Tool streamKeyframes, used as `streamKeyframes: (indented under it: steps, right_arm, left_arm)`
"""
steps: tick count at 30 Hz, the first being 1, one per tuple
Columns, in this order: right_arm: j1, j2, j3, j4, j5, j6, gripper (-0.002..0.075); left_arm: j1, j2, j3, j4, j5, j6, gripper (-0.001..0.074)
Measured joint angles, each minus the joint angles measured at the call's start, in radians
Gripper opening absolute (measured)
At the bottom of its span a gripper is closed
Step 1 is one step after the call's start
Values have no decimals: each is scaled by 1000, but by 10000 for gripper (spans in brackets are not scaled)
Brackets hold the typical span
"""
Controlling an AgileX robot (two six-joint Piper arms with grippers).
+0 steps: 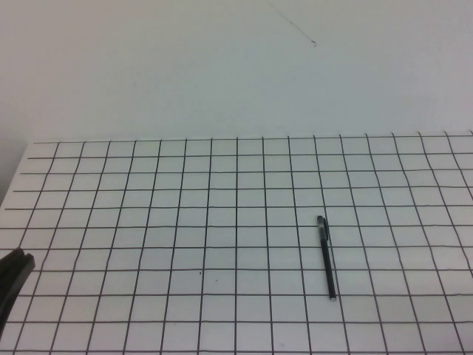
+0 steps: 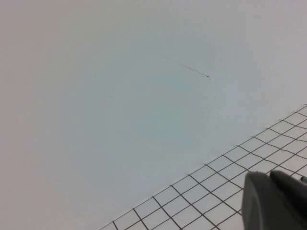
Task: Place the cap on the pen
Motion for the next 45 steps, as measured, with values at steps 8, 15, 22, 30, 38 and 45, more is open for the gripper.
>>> streamKeyframes:
  steps: [8, 15, 22, 30, 38, 45]
  right_arm:
    - [0, 0, 0, 0, 0, 0, 1]
    - [0, 0, 0, 0, 0, 3, 1]
    - [0, 0, 0, 0, 0, 3, 1]
    - [0, 0, 0, 0, 0, 3, 1]
    - [0, 0, 0, 0, 0, 3, 0]
    - [0, 0, 0, 0, 0, 3, 0]
  left_arm:
    - [25, 0, 0, 0, 8, 0, 0]
    - [238, 0, 0, 2, 152, -66, 0]
    - [430, 0, 0, 6, 306, -113, 0]
    - [459, 0, 0, 8, 293, -218, 0]
    - [541, -12, 0, 564, 409, -797, 0]
    - [628, -63, 0, 1430, 563, -1792, 0]
